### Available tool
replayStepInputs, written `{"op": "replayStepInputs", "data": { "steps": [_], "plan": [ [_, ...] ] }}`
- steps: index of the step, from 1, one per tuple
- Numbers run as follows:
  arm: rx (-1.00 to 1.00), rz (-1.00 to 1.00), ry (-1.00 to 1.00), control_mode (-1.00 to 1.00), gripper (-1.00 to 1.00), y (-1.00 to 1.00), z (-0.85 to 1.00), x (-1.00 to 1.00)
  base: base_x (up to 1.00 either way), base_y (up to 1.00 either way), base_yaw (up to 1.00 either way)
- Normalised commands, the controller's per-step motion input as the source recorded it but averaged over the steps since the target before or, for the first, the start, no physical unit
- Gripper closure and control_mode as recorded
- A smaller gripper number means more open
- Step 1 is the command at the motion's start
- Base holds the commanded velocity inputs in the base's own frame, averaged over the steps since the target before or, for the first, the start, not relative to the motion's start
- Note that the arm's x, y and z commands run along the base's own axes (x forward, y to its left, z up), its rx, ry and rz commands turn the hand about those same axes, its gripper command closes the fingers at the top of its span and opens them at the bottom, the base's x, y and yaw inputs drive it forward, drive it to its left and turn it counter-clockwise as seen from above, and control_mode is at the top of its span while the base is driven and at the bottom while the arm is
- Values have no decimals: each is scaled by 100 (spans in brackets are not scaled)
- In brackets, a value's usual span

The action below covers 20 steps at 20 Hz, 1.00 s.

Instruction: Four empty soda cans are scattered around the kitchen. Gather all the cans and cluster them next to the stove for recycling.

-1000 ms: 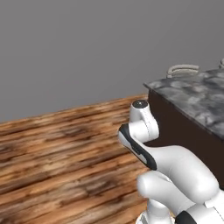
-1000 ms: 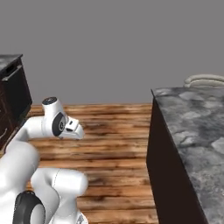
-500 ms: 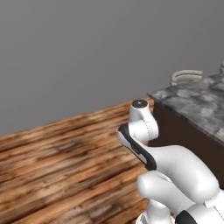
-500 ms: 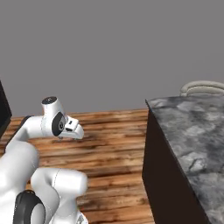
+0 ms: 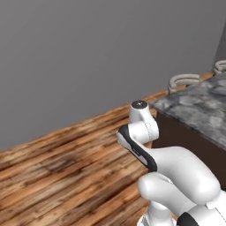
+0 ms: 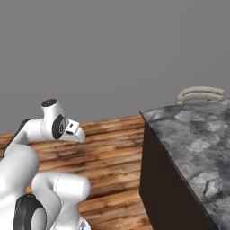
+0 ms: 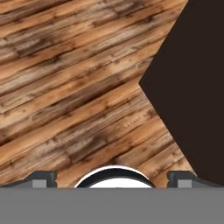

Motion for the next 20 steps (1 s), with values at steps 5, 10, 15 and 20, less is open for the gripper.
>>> {"op": "replayStepInputs", "data": {
  "steps": [5,10,15,20],
  "plan": [
    [0,0,0,100,-100,0,0,0,37,47,-28],
    [0,0,0,100,-100,0,0,0,42,42,-29],
    [0,0,0,100,-100,0,0,0,37,56,-24],
    [0,0,0,100,-100,0,0,0,36,61,-22]
  ]
}}
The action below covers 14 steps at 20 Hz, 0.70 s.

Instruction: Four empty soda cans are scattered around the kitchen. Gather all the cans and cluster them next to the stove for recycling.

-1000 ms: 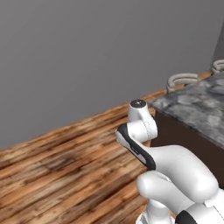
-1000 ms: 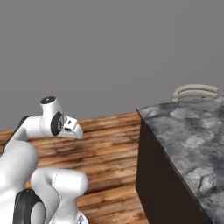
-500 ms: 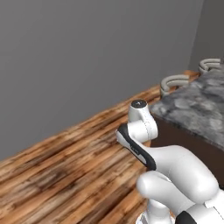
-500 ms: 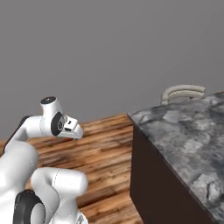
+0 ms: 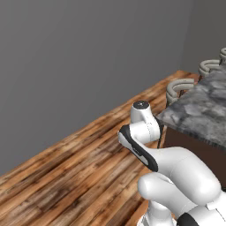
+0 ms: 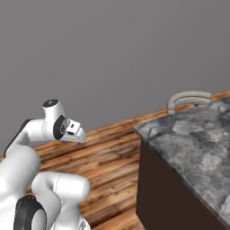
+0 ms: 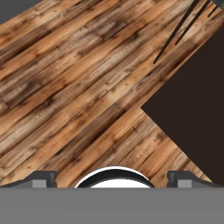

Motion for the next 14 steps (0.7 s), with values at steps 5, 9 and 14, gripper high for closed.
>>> {"op": "replayStepInputs", "data": {
  "steps": [5,9,14],
  "plan": [
    [0,0,0,100,-100,0,0,0,42,52,-27],
    [0,0,0,100,-100,0,0,0,38,48,-29],
    [0,0,0,100,-100,0,0,0,26,62,-24]
  ]
}}
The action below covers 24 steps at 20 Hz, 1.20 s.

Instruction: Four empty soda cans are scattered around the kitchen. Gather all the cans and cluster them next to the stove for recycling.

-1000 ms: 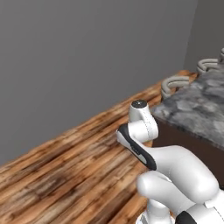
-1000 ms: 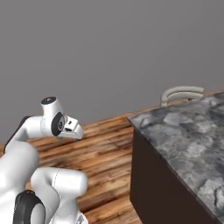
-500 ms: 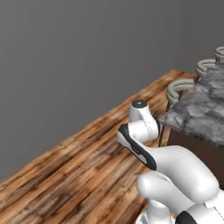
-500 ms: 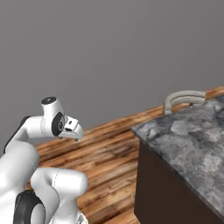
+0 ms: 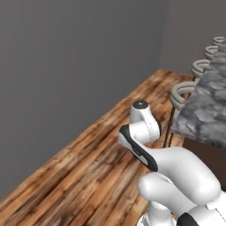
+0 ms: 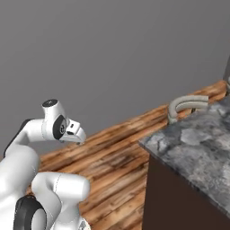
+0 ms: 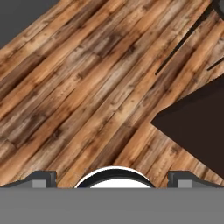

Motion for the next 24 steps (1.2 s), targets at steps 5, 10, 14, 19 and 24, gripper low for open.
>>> {"op": "replayStepInputs", "data": {
  "steps": [5,10,14,19,24],
  "plan": [
    [0,0,0,100,-100,0,0,0,28,60,-25],
    [0,0,0,100,-100,0,0,0,22,56,-27],
    [0,0,0,100,-100,0,0,0,22,56,-26],
    [0,0,0,100,-100,0,0,0,34,44,-31],
    [0,0,0,100,-100,0,0,0,43,27,-38]
  ]
}}
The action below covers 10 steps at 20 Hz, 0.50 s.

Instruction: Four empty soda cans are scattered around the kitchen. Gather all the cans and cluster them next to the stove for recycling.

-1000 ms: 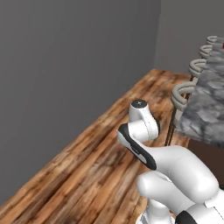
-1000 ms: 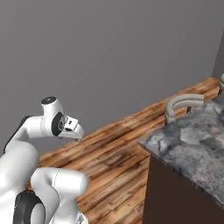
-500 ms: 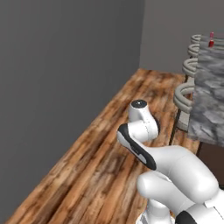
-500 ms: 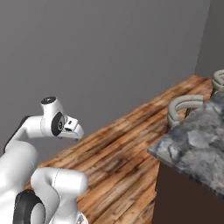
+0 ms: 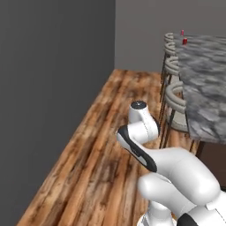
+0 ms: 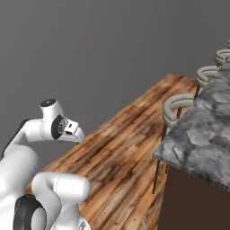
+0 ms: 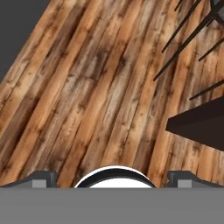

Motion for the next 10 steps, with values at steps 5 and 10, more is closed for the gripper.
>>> {"op": "replayStepInputs", "data": {
  "steps": [5,10],
  "plan": [
    [0,0,0,100,-100,0,0,0,34,22,-41],
    [0,0,0,100,-100,0,0,0,7,22,-39]
  ]
}}
